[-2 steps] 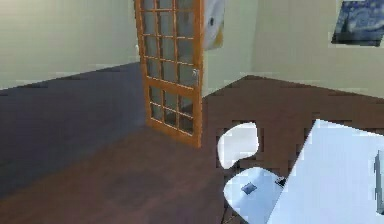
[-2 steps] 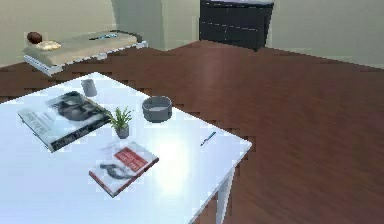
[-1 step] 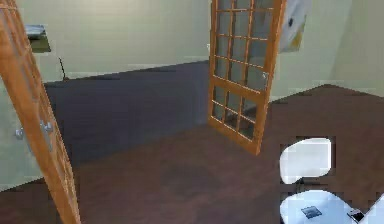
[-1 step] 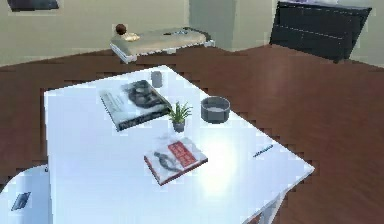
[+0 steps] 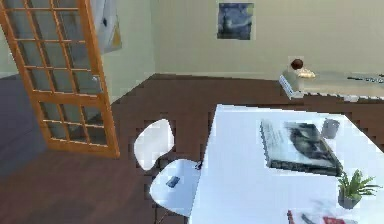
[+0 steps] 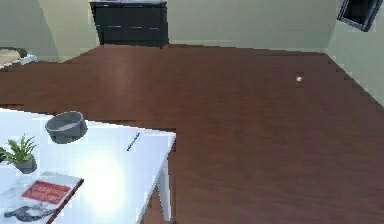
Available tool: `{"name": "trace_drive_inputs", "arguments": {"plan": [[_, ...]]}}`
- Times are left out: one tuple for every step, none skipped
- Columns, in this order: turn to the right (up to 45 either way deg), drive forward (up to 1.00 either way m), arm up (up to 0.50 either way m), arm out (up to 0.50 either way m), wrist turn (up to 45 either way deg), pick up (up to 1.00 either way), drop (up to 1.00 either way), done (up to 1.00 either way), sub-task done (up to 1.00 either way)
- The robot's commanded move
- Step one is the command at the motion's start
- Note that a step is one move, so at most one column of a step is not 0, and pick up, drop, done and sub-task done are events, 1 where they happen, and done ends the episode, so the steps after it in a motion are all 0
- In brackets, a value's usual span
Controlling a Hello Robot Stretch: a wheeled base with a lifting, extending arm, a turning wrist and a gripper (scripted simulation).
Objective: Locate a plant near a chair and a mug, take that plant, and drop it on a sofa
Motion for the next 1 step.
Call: {"name": "trace_drive_inputs", "arguments": {"plan": [[45.0, 0.00, 0.00, 0.00, 0.0, 0.00, 0.00, 0.00, 0.00]]}}
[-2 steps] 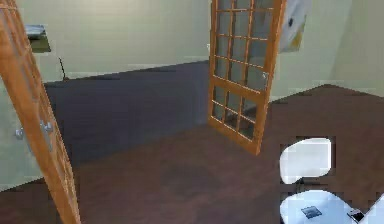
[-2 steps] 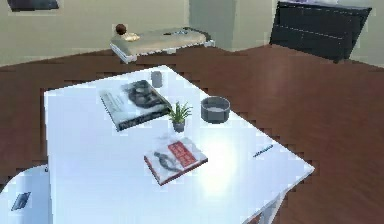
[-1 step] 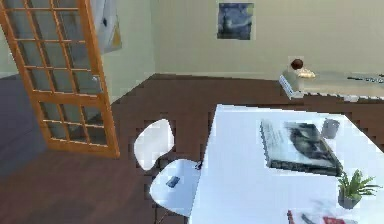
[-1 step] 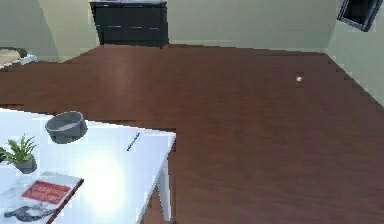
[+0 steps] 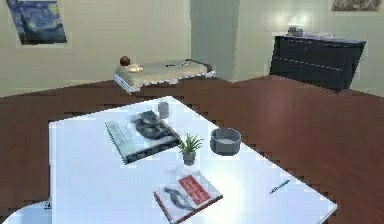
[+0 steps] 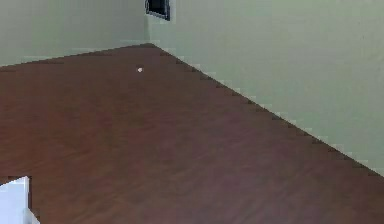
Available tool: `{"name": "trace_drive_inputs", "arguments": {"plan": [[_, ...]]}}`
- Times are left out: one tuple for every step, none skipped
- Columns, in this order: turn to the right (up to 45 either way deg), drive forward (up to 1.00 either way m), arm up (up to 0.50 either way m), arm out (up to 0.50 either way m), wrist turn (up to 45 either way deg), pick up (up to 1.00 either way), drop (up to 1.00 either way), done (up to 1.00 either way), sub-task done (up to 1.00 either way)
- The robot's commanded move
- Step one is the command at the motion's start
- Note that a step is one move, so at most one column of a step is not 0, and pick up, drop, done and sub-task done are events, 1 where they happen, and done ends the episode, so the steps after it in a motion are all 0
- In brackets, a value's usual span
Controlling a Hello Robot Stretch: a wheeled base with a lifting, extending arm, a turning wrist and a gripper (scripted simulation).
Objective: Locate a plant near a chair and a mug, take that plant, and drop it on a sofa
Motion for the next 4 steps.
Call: {"name": "trace_drive_inputs", "arguments": {"plan": [[45.0, 0.00, 0.00, 0.00, 0.0, 0.00, 0.00, 0.00, 0.00], [9.0, 0.00, 0.00, 0.00, 0.0, 0.00, 0.00, 0.00, 0.00], [0.0, 0.05, 0.00, 0.00, 0.0, 0.00, 0.00, 0.00, 0.00], [-45.0, 0.00, 0.00, 0.00, 0.0, 0.00, 0.00, 0.00, 0.00]]}}
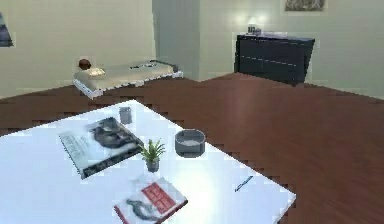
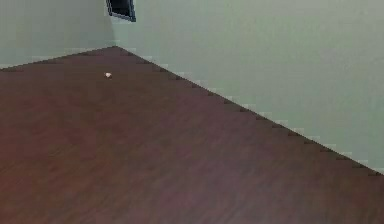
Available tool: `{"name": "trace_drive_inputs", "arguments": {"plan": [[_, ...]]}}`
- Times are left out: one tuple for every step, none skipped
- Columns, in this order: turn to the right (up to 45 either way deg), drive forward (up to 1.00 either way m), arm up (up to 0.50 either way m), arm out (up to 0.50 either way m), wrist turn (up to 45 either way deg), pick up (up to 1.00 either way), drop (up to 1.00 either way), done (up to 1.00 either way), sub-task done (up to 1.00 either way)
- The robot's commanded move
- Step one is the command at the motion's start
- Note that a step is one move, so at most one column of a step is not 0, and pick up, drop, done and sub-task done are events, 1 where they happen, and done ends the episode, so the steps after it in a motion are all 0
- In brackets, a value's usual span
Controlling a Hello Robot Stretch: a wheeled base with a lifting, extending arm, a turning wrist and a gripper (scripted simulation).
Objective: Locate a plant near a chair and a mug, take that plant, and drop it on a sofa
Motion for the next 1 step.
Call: {"name": "trace_drive_inputs", "arguments": {"plan": [[-45.0, 0.00, 0.00, 0.00, 0.0, 0.00, 0.00, 0.00, 0.00]]}}
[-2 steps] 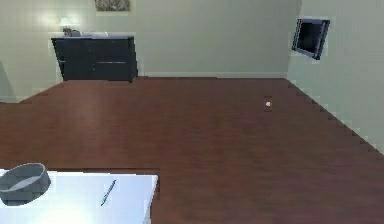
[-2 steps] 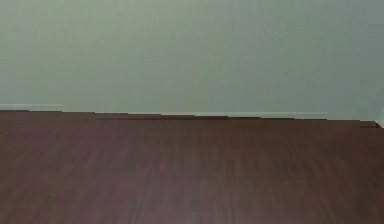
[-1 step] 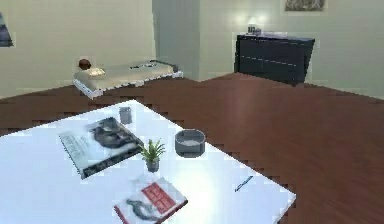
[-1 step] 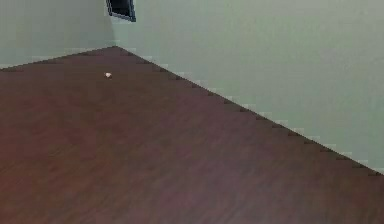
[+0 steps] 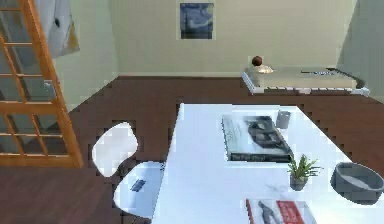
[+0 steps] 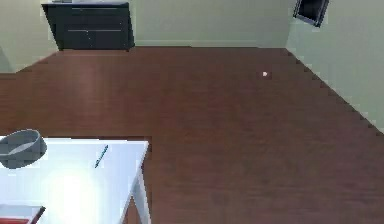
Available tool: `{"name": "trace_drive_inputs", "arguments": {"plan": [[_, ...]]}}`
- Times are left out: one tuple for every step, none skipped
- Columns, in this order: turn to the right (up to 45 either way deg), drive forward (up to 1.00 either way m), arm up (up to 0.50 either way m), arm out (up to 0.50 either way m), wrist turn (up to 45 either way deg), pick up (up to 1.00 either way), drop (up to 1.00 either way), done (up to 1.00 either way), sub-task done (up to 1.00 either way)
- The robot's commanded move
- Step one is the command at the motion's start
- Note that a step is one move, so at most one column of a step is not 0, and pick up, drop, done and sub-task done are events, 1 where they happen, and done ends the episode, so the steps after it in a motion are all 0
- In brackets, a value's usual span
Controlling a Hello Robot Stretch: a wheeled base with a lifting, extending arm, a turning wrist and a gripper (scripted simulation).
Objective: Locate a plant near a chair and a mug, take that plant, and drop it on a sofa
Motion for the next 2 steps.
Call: {"name": "trace_drive_inputs", "arguments": {"plan": [[-45.0, 0.00, 0.00, 0.00, 0.0, 0.00, 0.00, 0.00, 0.00], [-12.0, 0.00, 0.00, 0.00, 0.0, 0.00, 0.00, 0.00, 0.00]]}}
